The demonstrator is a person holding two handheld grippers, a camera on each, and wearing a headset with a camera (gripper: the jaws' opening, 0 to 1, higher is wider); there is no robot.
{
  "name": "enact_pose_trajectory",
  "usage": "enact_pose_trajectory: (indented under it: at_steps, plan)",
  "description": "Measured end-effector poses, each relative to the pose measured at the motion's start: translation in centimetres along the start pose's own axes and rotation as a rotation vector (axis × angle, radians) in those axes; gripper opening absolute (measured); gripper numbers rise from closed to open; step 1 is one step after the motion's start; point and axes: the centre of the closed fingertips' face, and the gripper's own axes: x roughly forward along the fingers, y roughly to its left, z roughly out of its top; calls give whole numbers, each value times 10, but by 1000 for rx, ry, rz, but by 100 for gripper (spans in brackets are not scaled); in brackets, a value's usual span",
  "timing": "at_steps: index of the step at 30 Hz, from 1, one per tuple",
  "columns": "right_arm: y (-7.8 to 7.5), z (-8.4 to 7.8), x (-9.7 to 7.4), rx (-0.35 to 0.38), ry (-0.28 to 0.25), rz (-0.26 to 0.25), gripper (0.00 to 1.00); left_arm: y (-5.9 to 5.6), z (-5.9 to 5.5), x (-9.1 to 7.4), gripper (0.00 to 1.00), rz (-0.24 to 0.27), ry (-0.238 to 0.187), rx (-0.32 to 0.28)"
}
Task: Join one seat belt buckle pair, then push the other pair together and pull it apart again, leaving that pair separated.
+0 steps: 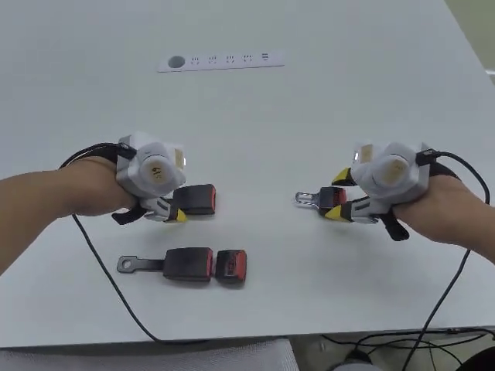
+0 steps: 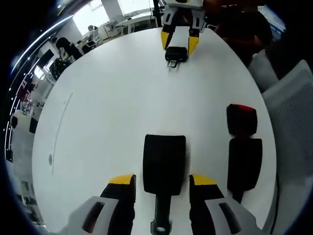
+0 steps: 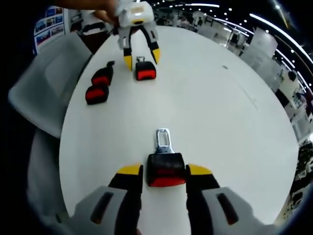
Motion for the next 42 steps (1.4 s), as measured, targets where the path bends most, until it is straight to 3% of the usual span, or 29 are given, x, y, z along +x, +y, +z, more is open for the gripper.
enact_pose_trajectory:
  at_steps: [8,12,18,24,30,42]
  plan:
    - [0,-2,4,-25,-8,40,33,5,-9,0,38,0,8,-10]
    - [-1,-3,6,-43,-11,80,32,1,-9,1,33,-18,2,0]
    - [-1,-3,8,-58,-10,99,32,2,-9,2,32,-23,-3,10]
    - [-1,-2,9,-70,-4,94,32,1,-8,3,32,-34,12,72]
    - [4,10,15,-97,-10,95,32,1,-8,4,31,-37,25,88]
    - [17,50,38,-125,-43,91,32,-1,-9,4,31,-42,44,84]
